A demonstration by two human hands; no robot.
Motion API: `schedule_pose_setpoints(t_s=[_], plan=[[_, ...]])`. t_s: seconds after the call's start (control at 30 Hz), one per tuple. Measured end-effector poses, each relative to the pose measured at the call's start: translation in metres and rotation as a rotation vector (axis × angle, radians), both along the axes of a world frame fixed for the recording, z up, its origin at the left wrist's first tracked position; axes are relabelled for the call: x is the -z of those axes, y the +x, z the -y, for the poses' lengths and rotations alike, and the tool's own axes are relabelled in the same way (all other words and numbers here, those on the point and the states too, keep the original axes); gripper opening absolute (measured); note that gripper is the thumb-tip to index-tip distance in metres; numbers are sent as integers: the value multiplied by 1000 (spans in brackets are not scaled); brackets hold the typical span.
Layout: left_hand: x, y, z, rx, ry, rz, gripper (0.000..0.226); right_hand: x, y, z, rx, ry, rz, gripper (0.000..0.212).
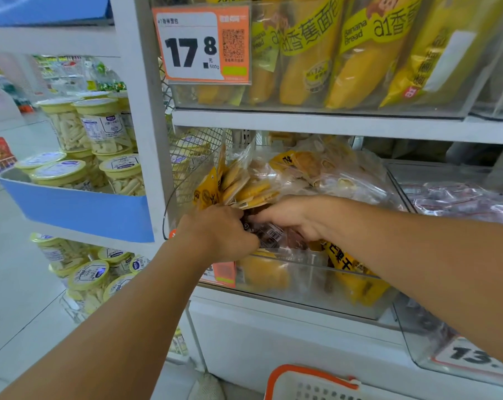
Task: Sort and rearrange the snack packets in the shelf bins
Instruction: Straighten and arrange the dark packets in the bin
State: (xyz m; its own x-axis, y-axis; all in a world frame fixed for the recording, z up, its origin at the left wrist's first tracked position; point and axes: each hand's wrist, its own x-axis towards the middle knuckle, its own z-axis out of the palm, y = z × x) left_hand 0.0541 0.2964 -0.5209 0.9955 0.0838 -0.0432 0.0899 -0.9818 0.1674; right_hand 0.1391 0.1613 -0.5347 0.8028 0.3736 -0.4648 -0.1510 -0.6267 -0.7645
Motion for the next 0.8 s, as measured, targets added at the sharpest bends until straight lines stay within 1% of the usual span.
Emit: schedule_pose_setpoints(t_s=[0.07, 0.13, 0.23, 0.33, 0.4, 0.47, 0.53, 0.6, 0.67, 0.73, 0.8], plan=[[1, 0, -1, 0, -1, -3, 44, 3, -4, -8, 3, 11, 38, 38], [1, 0, -3, 7, -11, -5, 51, 6, -4, -15, 17, 13, 131, 39], [1, -1, -4, 13, -27, 9, 52, 7, -6, -17, 43, 8, 290, 18], [4, -1, -5, 19, -53, 75, 50, 2, -3, -6, 77, -72, 430, 29], [5, -2, -5, 21, -59, 113, 63, -11, -1, 10, 131, -71, 528, 20], [5, -3, -4, -4, -59, 112, 81, -26, 1, 30, 179, -47, 591, 25], [6, -2, -4, -23, -51, 106, 87, -41, -4, 48, 173, -68, 627, 26], [5, -2, -4, -22, -48, 112, 86, -53, -11, 63, 195, -35, 610, 20], [5, -4, -1, 16, -92, 143, 90, -59, -19, 76, 274, 99, 502, 24], [4, -7, 7, 144, -201, 221, 100, -60, -29, 85, 344, 249, 381, 27], [-1, -11, 23, 321, -330, 336, 102, -57, -37, 88, 393, 355, 327, 34]])
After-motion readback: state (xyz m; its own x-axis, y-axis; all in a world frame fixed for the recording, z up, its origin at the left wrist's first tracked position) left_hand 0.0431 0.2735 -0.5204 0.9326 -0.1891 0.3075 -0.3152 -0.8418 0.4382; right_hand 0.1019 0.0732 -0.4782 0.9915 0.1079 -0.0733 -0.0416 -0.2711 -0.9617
